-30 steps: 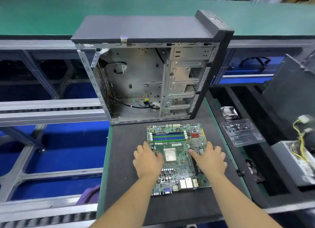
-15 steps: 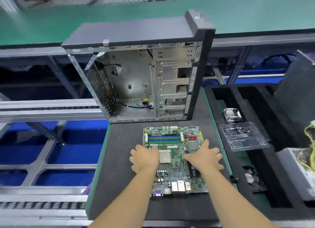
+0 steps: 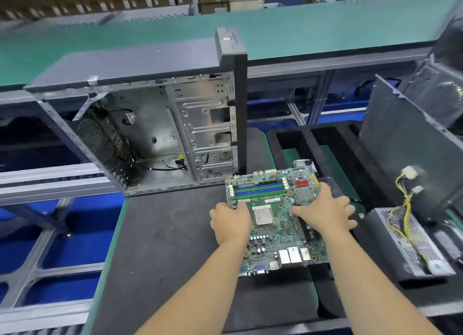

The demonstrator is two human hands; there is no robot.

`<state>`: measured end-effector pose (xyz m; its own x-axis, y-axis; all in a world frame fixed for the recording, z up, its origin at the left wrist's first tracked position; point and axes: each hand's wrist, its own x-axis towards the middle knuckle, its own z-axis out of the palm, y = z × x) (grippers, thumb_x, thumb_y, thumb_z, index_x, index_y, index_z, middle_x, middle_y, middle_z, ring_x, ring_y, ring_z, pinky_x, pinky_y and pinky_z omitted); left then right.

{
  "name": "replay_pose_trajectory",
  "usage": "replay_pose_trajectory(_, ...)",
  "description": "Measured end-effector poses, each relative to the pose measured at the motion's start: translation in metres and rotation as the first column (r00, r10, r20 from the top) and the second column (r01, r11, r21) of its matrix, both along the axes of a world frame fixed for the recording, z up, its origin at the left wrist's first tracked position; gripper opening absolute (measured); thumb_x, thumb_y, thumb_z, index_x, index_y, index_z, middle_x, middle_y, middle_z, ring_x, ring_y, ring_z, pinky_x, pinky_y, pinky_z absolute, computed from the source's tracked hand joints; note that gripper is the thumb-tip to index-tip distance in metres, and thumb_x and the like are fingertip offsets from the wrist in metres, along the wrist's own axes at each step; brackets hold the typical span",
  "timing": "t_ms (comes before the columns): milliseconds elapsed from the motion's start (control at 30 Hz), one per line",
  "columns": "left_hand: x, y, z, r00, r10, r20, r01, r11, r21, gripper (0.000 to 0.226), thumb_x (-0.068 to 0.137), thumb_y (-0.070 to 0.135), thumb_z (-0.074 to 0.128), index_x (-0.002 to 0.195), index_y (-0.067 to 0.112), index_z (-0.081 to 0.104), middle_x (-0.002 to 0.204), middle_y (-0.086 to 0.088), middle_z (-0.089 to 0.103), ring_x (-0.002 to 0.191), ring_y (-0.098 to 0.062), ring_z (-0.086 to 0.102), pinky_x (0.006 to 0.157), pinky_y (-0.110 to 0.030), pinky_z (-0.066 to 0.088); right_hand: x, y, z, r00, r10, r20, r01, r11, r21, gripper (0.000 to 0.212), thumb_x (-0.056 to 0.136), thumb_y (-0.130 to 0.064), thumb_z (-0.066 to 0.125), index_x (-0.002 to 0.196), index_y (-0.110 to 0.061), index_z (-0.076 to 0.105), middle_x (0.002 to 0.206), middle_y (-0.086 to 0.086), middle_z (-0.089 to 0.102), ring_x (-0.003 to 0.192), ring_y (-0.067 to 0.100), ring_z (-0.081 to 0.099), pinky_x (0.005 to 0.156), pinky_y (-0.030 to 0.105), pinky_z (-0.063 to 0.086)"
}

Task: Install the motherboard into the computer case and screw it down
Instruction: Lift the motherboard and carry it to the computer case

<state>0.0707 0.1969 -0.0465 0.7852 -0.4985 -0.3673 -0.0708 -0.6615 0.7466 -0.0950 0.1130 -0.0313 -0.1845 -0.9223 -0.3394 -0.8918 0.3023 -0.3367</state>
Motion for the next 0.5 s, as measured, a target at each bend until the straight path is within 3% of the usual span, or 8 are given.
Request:
replay_pose_trajectory(100, -0.025, -0.027, 0.005, 0.993, -0.078, -0.084, 0.074, 0.996, -0.055, 0.035, 0.087, 0.030, 0.051, 0.102, 0.000, 0.060, 0.120, -0.027, 0.057, 0.095, -0.044, 0.059, 0.081, -0.053, 0.053, -0.033, -0.020, -0.003, 0.997, -0.075, 0.025, 0.075, 0.997, 0.003, 0.110, 0.064, -0.066, 0.083, 0.153, -0.038, 0.024, 0.149, 0.024, 0.032, 0.138, 0.044, 0.029, 0.108, 0.061, 0.031)
replay_pose_trajectory(167, -0.038, -0.043, 0.009, 0.984, -0.129, -0.122, 0.115, 0.987, -0.111, 0.028, 0.087, 0.023, 0.050, 0.081, -0.004, 0.054, 0.110, -0.033, 0.054, 0.064, -0.038, 0.046, 0.063, -0.050, 0.050, -0.050, -0.033, -0.006, 0.992, -0.112, 0.054, 0.111, 0.994, 0.024, 0.110, 0.067, -0.064, 0.082, 0.154, -0.036, 0.023, 0.149, 0.023, 0.033, 0.137, 0.043, 0.030, 0.107, 0.060, 0.031)
replay_pose_trajectory(233, -0.048, -0.058, 0.011, 0.974, -0.163, -0.159, 0.137, 0.977, -0.163, 0.028, 0.086, 0.021, 0.050, 0.064, 0.006, 0.043, 0.073, -0.022, 0.045, 0.054, -0.022, 0.030, 0.054, -0.033, 0.030, -0.063, -0.045, -0.009, 0.988, -0.133, 0.078, 0.131, 0.991, 0.030, 0.108, 0.069, -0.063, 0.082, 0.155, -0.035, 0.022, 0.149, 0.023, 0.033, 0.136, 0.043, 0.030, 0.107, 0.060, 0.033)
replay_pose_trajectory(267, -0.051, -0.065, 0.011, 0.971, -0.169, -0.167, 0.139, 0.975, -0.175, 0.031, 0.087, 0.020, 0.050, 0.061, 0.012, 0.036, 0.067, -0.012, 0.038, 0.052, -0.019, 0.027, 0.054, -0.029, 0.027, -0.068, -0.051, -0.011, 0.987, -0.138, 0.083, 0.137, 0.990, 0.024, 0.107, 0.070, -0.062, 0.081, 0.155, -0.035, 0.022, 0.149, 0.024, 0.033, 0.136, 0.044, 0.030, 0.106, 0.061, 0.033)
replay_pose_trajectory(333, -0.056, -0.078, 0.009, 0.970, -0.173, -0.172, 0.144, 0.975, -0.167, 0.032, 0.088, 0.022, 0.050, 0.062, 0.014, 0.032, 0.078, -0.023, 0.041, 0.050, -0.016, 0.026, 0.053, -0.027, 0.025, -0.075, -0.063, -0.014, 0.987, -0.142, 0.079, 0.143, 0.990, 0.003, 0.105, 0.070, -0.061, 0.081, 0.154, -0.034, 0.023, 0.149, 0.024, 0.034, 0.136, 0.045, 0.031, 0.107, 0.061, 0.033)
replay_pose_trajectory(367, -0.058, -0.083, 0.007, 0.968, -0.179, -0.175, 0.153, 0.976, -0.155, 0.031, 0.088, 0.023, 0.050, 0.065, 0.010, 0.035, 0.097, -0.034, 0.048, 0.051, -0.016, 0.027, 0.052, -0.026, 0.026, -0.077, -0.069, -0.015, 0.987, -0.139, 0.076, 0.140, 0.990, -0.006, 0.105, 0.071, -0.061, 0.081, 0.154, -0.033, 0.024, 0.149, 0.024, 0.034, 0.136, 0.045, 0.031, 0.107, 0.061, 0.032)
replay_pose_trajectory(433, -0.060, -0.091, 0.002, 0.964, -0.195, -0.181, 0.170, 0.975, -0.144, 0.026, 0.088, 0.025, 0.049, 0.075, 0.003, 0.045, 0.128, -0.033, 0.050, 0.052, -0.016, 0.028, 0.053, -0.025, 0.028, -0.077, -0.081, -0.017, 0.990, -0.121, 0.077, 0.122, 0.992, -0.014, 0.104, 0.072, -0.059, 0.082, 0.154, -0.031, 0.025, 0.149, 0.025, 0.034, 0.136, 0.046, 0.031, 0.109, 0.062, 0.031)
replay_pose_trajectory(500, -0.060, -0.098, -0.002, 0.960, -0.205, -0.191, 0.180, 0.974, -0.139, 0.025, 0.088, 0.026, 0.049, 0.078, 0.003, 0.050, 0.129, -0.032, 0.051, 0.051, -0.016, 0.029, 0.053, -0.025, 0.028, -0.076, -0.092, -0.018, 0.993, -0.098, 0.059, 0.099, 0.995, -0.014, 0.103, 0.072, -0.059, 0.082, 0.153, -0.029, 0.027, 0.148, 0.025, 0.034, 0.134, 0.046, 0.032, 0.107, 0.060, 0.031)
